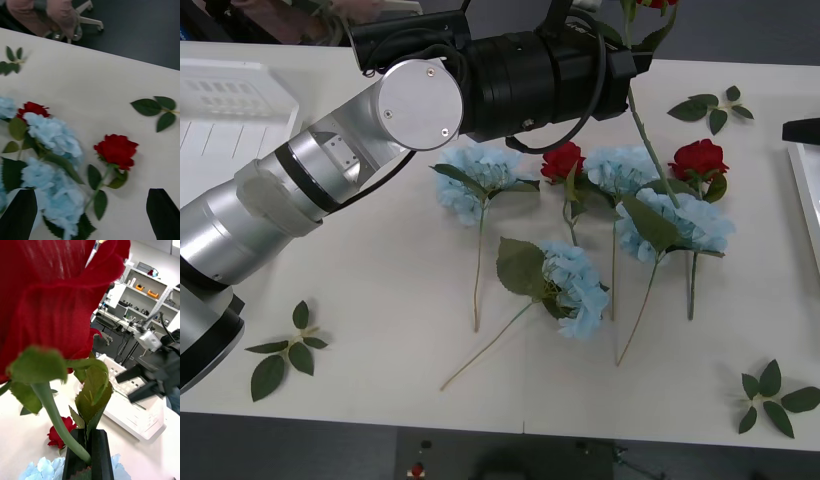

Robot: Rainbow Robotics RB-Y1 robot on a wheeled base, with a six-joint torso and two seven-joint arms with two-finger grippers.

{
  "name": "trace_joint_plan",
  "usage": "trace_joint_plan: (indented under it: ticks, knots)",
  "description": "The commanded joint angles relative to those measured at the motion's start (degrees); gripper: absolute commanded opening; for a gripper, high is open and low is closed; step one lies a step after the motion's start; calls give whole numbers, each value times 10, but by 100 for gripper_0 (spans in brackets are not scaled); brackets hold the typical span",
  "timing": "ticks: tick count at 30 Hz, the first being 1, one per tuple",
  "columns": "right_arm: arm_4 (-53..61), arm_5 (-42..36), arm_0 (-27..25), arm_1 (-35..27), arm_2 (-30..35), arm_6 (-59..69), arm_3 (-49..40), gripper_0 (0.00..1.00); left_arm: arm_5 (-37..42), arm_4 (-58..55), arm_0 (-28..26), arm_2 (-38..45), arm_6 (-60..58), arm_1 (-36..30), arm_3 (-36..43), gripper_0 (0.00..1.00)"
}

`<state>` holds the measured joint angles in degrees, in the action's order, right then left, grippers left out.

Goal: Put the red flowers into the right box and the blue flowers into the left box

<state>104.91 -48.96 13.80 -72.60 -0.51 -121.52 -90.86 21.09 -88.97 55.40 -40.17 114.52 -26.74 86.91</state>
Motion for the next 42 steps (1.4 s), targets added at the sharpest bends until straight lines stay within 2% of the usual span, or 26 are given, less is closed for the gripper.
trace_joint_plan:
  ticks: [1, 2, 5, 15, 25, 33, 35, 36, 37, 38, 39, 40, 41, 42]
  knots:
    - [65, 19, -40, 11, -4, -48, -99, 85, -4, 1, 25, 7, 2, -2, 13, 0]
    - [73, 25, -47, 13, -4, -50, -109, 88, -4, 1, 25, 7, 2, -2, 13, 0]
    - [85, 53, -64, 45, -5, -51, -156, 89, -4, 1, 25, 7, 2, -2, 13, 0]
    - [32, 52, -60, 161, -5, -71, -189, 89, -4, 1, 25, 7, 2, -2, 13, 0]
    - [-61, 2, -18, 290, -5, -78, -175, 89, -4, 1, 25, 7, 2, -2, 13, 0]
    - [-100, -16, 17, 354, -5, -94, -142, 88, -4, 1, 25, 7, 2, -2, 13, 0]
    - [-107, -25, 26, 365, -5, -97, -134, 74, -4, 1, 25, 7, 2, -2, 13, 0]
    - [-108, -28, 32, 370, -5, -99, -128, 59, -4, 1, 25, 7, 2, -2, 13, 0]
    - [-108, -31, 34, 373, -6, -99, -125, 51, -4, 1, 25, 7, 2, -2, 13, 0]
    - [-109, -31, 40, 381, -9, -101, -117, 30, -4, 1, 25, 7, 2, -2, 13, 0]
    - [-109, -31, 40, 383, -10, -101, -114, 23, -4, 1, 25, 7, 2, -2, 13, 0]
    - [-109, -31, 44, 388, -12, -104, -109, 11, -4, 1, 25, 7, 2, -2, 13, 0]
    - [-109, -31, 47, 389, -14, -105, -104, 3, -4, 1, 25, 7, 2, -2, 13, 0]
    - [-109, -31, 51, 390, -17, -106, -99, 0, -4, 1, 25, 7, 2, -2, 13, 0]
